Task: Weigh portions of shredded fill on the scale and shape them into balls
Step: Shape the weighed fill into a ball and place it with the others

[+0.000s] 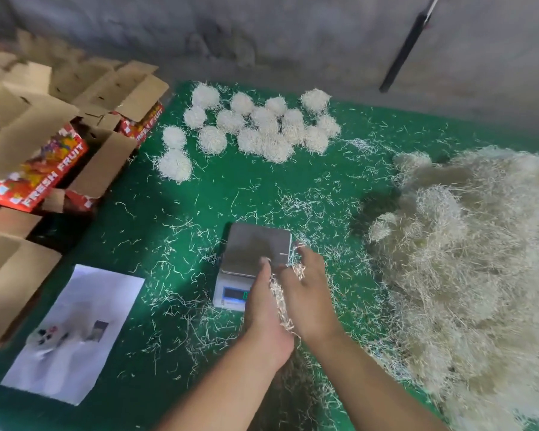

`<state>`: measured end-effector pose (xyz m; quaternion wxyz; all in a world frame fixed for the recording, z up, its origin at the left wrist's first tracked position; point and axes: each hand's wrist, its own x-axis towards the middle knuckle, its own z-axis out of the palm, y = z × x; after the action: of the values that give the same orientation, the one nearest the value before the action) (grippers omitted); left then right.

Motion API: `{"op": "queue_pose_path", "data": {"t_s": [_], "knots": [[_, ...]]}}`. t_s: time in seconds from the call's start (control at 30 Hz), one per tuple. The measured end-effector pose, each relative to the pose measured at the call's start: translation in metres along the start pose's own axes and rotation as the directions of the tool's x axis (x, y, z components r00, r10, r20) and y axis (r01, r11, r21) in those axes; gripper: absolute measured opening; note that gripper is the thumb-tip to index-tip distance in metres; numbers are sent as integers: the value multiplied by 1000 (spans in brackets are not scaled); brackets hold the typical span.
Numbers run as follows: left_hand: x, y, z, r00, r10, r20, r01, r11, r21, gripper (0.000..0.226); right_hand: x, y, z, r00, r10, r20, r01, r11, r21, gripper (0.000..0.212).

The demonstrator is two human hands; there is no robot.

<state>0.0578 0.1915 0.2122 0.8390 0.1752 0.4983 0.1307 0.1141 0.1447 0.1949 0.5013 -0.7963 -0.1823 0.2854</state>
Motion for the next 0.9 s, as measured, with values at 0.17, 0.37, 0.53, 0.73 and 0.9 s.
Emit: {"op": "queue_pose_path", "data": {"t_s": [0.17,0.37,0.53,0.73,0.9], "knots": [[15,13,6,988,148,43,-154,959,238,51,15,-10,9,988,143,54,-149,980,132,65],[35,30,5,928,366,-65,-339,906,252,34,12,-26,12,928,317,194,-370,835,408,113],[45,40,9,871,489,55,-469,791,394,23,22,-35,2,855,297,425,-514,586,626,114],[41,29,12,685,666,295,-656,388,648,15,30,-31,0,814,393,427,-576,463,673,90],[44,28,10,672,646,361,-637,257,726,33,29,-34,1,834,426,350,-538,492,684,43]]}}
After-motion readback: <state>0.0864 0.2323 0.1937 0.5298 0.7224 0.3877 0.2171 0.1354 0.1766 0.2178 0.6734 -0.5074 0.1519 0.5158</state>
